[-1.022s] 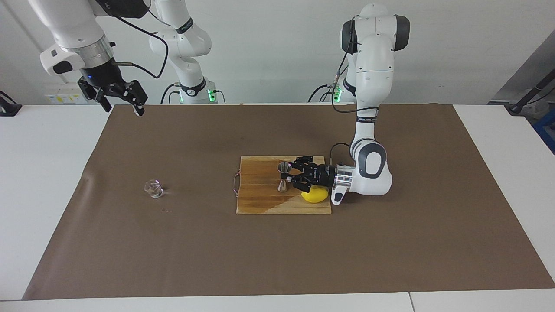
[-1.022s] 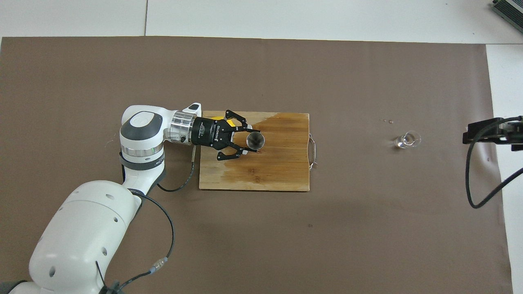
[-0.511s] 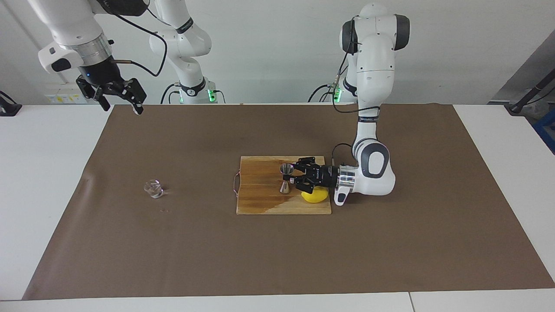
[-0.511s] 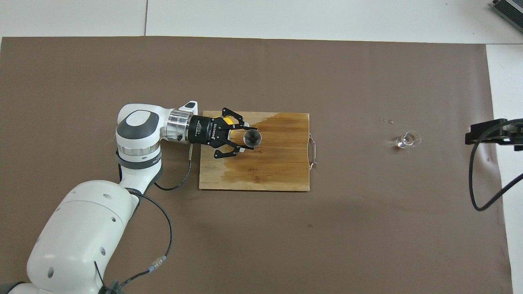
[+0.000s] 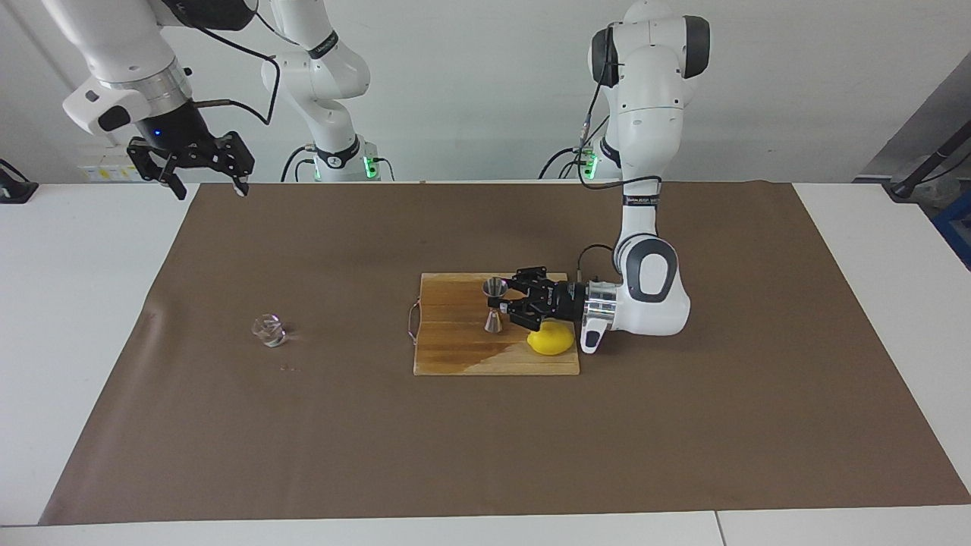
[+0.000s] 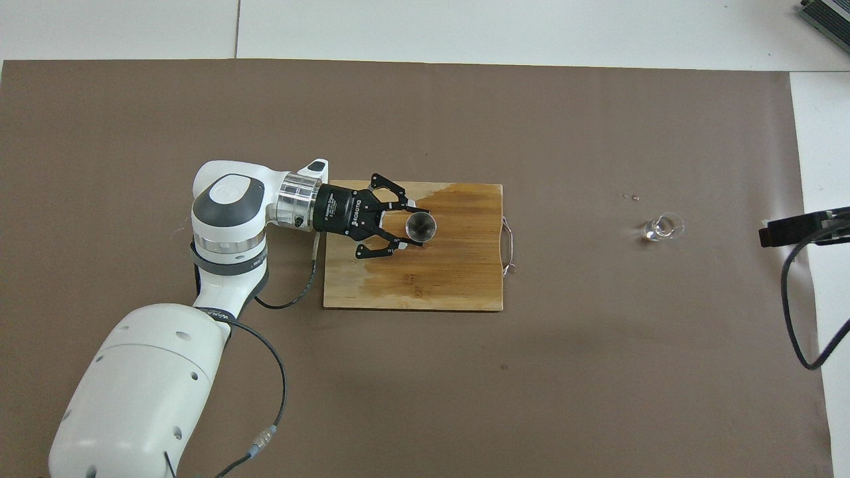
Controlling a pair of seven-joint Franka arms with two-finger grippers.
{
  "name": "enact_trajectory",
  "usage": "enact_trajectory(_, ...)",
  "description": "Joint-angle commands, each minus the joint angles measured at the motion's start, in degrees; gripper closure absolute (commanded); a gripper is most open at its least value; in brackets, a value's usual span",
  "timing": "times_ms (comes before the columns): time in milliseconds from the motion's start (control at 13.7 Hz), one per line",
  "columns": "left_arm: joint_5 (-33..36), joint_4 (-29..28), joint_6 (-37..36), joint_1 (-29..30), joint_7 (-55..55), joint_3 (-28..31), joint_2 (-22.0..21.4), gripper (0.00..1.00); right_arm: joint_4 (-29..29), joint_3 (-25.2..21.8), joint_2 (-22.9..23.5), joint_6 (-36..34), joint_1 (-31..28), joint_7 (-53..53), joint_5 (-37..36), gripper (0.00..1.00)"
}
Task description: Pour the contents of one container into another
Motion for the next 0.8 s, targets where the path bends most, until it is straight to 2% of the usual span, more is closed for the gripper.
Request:
enact_trajectory(0, -2.2, -2.7, 1.1, -3.3, -0.8, 1.7, -1.7, 0.59, -4.3, -1.3, -3.0, 0.9, -0.7, -5.9, 0.7, 0.00)
enact_trajectory(365, -4.3, -2.7, 3.6, -6.4, -1.0, 2.1, -1.7, 0.60, -5.8, -2.9, -3.6, 0.9, -0.9, -11.7, 0.4, 0.00)
enact_trajectory(730, -5.2, -2.5, 5.6, -7.6, -3.2, 2.4, -1.6, 0.61, -5.8, -3.0, -3.6, 1.1, -0.9, -12.4, 0.4, 0.00)
